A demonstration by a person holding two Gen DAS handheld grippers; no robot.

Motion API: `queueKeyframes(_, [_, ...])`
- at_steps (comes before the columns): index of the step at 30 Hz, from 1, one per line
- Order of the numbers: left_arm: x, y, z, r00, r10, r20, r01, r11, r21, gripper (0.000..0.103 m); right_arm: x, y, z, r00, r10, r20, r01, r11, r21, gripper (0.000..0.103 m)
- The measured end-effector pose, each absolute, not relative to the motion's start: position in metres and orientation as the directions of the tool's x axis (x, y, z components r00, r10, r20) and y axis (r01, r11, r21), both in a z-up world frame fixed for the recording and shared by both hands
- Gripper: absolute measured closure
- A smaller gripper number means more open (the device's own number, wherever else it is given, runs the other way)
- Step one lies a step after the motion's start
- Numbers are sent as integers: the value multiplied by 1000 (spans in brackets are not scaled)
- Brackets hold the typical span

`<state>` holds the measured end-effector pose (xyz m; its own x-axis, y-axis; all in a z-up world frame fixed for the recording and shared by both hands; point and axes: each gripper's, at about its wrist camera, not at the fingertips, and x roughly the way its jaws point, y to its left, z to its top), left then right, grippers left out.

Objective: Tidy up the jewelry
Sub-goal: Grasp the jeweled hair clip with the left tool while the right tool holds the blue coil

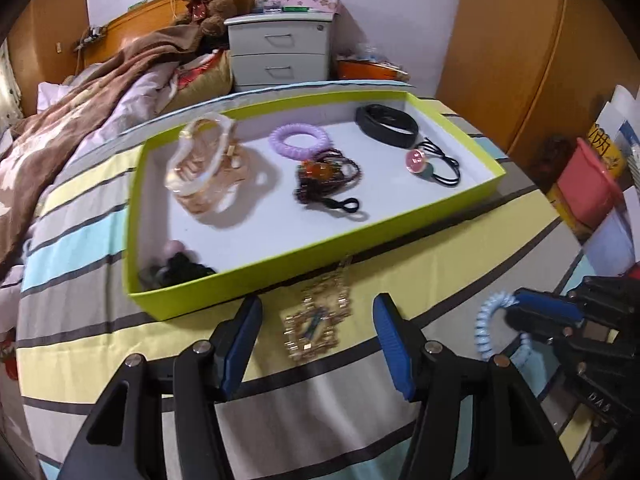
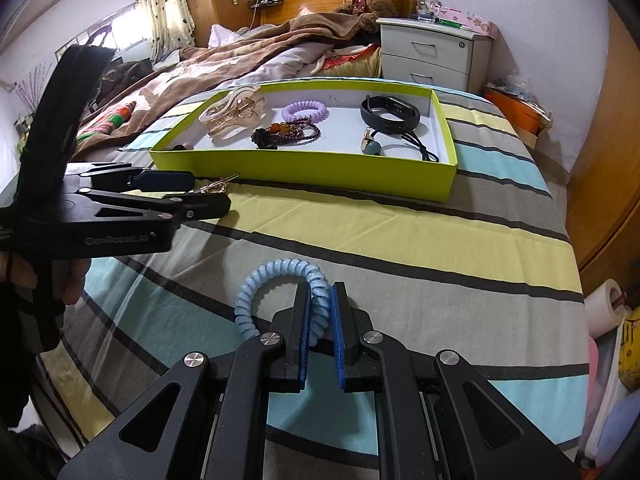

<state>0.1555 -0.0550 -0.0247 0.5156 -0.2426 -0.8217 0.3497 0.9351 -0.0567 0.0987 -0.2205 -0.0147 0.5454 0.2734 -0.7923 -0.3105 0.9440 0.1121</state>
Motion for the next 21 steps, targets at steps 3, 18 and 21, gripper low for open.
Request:
queueKeyframes(3, [156, -62, -25, 524, -218, -823, 349, 937, -26, 43, 98, -222, -15, 545, 278, -791, -310, 943, 117, 93])
queueKeyframes(18, [149, -72, -25, 514, -217, -830, 349, 937, -29, 44, 99, -231, -15, 554, 262, -790, -291, 950, 111, 93])
queueKeyframes(21, [149, -79, -26, 526, -192, -829, 350, 937, 5, 43, 99, -232, -14, 556, 264, -788, -291, 950, 113, 93])
